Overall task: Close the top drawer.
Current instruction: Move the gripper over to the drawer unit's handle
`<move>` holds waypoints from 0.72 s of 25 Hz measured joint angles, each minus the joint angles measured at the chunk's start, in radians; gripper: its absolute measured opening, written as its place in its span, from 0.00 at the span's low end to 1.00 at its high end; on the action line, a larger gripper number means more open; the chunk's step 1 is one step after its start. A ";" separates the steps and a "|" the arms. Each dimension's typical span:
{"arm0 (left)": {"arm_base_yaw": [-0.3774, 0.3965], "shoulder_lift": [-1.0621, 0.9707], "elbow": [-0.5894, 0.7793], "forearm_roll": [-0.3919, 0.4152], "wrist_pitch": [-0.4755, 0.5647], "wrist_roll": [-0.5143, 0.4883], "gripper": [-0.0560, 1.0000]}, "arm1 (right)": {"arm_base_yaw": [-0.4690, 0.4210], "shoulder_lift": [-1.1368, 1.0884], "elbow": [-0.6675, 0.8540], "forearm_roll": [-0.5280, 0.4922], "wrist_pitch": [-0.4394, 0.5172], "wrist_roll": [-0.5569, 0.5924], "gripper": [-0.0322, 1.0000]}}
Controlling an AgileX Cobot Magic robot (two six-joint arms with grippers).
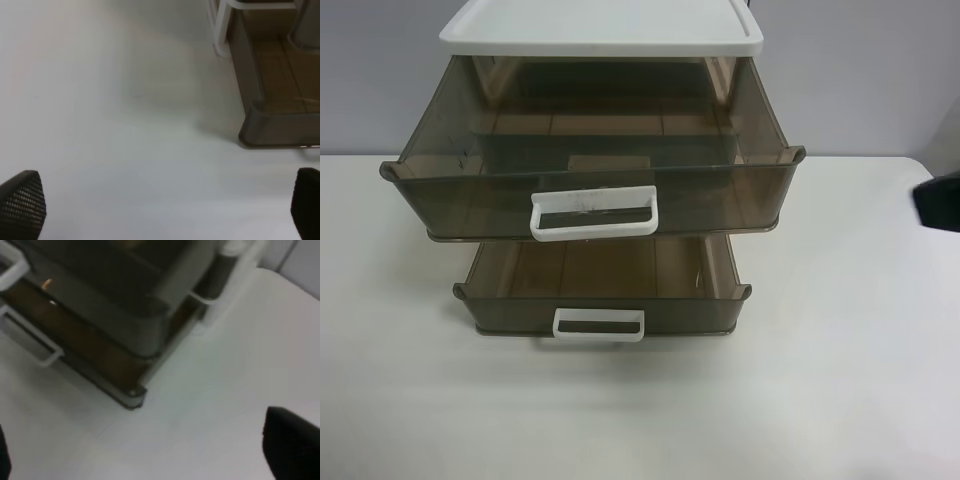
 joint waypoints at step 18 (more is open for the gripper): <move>0.000 0.000 0.000 0.000 0.000 0.000 0.99 | 0.543 0.663 -0.280 0.050 -0.162 0.005 0.99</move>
